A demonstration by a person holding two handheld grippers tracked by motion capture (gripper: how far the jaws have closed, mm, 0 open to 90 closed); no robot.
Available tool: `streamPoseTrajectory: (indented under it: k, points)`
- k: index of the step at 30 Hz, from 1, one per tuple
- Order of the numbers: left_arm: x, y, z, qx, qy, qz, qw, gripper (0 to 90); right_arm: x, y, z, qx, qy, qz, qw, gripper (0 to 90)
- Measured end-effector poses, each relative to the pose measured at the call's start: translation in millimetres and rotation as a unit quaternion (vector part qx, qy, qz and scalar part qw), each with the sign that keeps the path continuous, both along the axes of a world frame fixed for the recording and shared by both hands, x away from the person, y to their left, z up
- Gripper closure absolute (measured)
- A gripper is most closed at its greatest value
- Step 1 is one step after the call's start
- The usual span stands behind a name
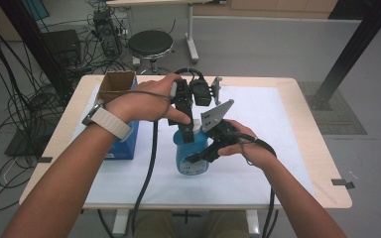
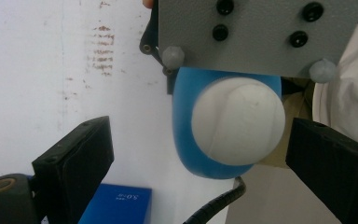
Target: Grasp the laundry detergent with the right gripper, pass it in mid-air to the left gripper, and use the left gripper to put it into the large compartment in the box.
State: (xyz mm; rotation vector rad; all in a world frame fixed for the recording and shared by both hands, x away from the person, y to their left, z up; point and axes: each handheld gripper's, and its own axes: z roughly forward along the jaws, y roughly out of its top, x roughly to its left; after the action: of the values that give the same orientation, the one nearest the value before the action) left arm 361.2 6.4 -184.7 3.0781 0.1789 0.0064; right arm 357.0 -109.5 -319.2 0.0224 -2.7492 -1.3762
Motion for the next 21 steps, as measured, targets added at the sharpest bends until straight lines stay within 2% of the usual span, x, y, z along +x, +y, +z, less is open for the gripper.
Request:
streamPoseTrajectory:
  k: [21]
  points:
    - [-1.3, -0.6, -0.3, -0.005, -0.001, 0.000, 1.0000, 8.2, -0.1, -0.6, 0.0, -0.001, 0.002, -0.002, 1.0000, 42.9]
